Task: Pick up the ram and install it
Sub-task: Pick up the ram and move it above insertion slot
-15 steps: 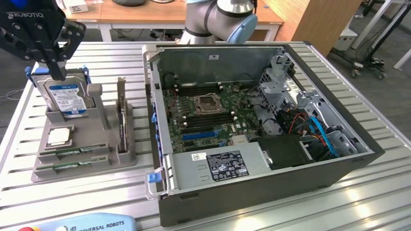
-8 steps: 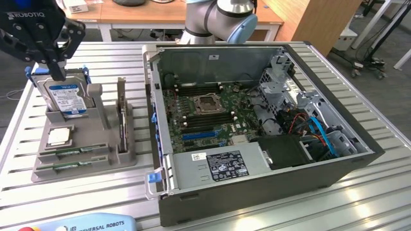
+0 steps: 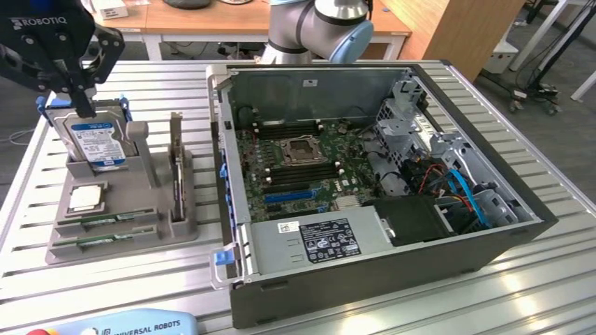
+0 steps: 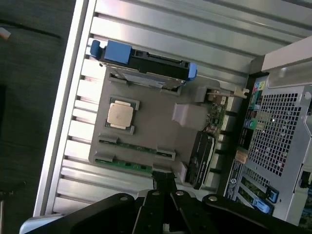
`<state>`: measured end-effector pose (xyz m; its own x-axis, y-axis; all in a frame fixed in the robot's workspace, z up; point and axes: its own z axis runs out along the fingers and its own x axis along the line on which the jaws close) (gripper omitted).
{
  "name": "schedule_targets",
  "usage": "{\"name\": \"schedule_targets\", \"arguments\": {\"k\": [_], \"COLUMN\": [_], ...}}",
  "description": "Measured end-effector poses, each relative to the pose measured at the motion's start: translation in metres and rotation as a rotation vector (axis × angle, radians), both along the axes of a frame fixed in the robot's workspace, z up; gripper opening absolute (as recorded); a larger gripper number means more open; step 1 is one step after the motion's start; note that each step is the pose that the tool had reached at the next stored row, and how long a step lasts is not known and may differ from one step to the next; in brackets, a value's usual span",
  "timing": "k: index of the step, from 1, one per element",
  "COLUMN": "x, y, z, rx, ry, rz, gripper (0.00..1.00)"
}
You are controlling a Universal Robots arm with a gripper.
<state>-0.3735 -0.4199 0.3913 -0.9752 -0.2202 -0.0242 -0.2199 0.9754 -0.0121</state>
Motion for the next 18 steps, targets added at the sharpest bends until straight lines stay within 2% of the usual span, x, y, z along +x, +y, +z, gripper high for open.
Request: {"name": "schedule_targets", "arguments": {"k": [8, 14, 18], "x": [-0.0002, -0.0003, -0.0003], "y": [0.0000, -0.0001, 0.0000], "z": [0.0000, -0.0001, -0.0002], "rx": [-0.0160, -0.0303, -0.0348], "ry": [0.0000, 0.0002, -0.0004], "rz": [0.124, 0.220, 0.293], "gripper": [0.10, 0.10, 0.10]}}
